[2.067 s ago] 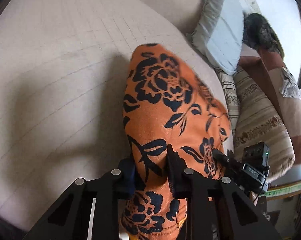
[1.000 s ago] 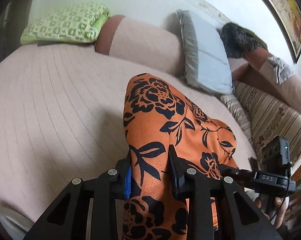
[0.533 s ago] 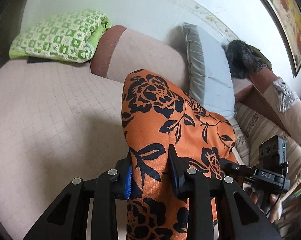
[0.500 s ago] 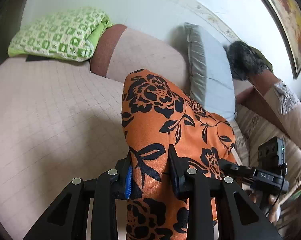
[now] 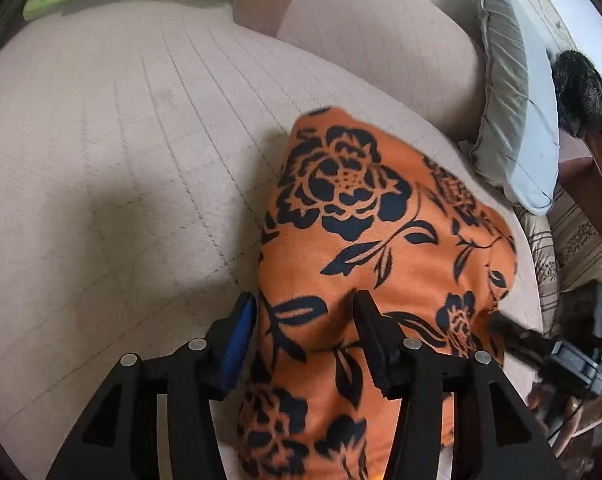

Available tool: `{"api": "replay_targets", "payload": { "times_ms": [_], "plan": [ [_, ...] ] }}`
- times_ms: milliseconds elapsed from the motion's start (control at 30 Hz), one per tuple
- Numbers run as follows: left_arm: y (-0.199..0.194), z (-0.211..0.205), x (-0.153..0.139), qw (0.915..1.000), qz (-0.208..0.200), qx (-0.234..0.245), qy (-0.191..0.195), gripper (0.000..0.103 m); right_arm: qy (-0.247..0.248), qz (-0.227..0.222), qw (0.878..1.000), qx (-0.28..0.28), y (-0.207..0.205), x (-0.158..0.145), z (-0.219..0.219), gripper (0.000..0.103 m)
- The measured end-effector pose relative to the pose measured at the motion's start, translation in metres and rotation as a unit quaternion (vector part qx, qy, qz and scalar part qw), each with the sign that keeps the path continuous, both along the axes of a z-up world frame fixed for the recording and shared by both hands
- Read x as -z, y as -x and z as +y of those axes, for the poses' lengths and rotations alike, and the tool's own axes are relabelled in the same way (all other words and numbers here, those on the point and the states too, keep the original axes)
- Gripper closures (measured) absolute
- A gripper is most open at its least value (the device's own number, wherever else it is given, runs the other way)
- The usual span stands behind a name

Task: Fold small clothes

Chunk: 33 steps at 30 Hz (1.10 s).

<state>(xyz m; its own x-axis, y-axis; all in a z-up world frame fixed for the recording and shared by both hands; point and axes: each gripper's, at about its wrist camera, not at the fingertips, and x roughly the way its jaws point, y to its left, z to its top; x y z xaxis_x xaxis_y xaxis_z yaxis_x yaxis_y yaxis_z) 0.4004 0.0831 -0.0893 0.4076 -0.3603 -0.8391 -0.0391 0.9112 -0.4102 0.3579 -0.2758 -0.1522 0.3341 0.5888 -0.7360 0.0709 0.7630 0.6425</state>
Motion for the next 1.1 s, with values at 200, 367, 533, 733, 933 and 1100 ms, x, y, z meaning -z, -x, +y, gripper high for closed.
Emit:
{"api": "replay_targets", "payload": {
  "times_ms": [200,367,533,733,933,1100],
  "plan": [
    [0.013,-0.004,-0.001,0.9988,0.014,0.034,-0.031,0.052,0.035,-0.036,0.997,-0.051,0.008,-0.043,0.012,0.059],
    [0.015,-0.016,0.004,0.9979,0.019,0.046,-0.042,0.052,0.121,0.009,0.989,-0.081,0.011,-0.018,0.038,0.084],
    [0.014,-0.015,0.006,0.9986,0.02,0.033,-0.037,0.058,0.159,-0.014,0.984,-0.081,0.022,-0.044,0.044,0.098],
    [0.023,-0.042,0.006,0.9904,-0.013,0.055,-0.126,0.058,0.218,0.023,0.973,-0.078,0.02,-0.006,0.047,0.099],
    [0.027,-0.049,0.006,0.9862,-0.027,0.054,-0.154,0.057,0.195,0.001,0.978,-0.07,0.016,-0.018,0.043,0.097],
    [0.028,-0.031,-0.012,0.9941,-0.028,0.04,-0.096,0.058,0.13,-0.035,0.99,-0.051,0.022,-0.03,0.029,0.086]
  ]
}}
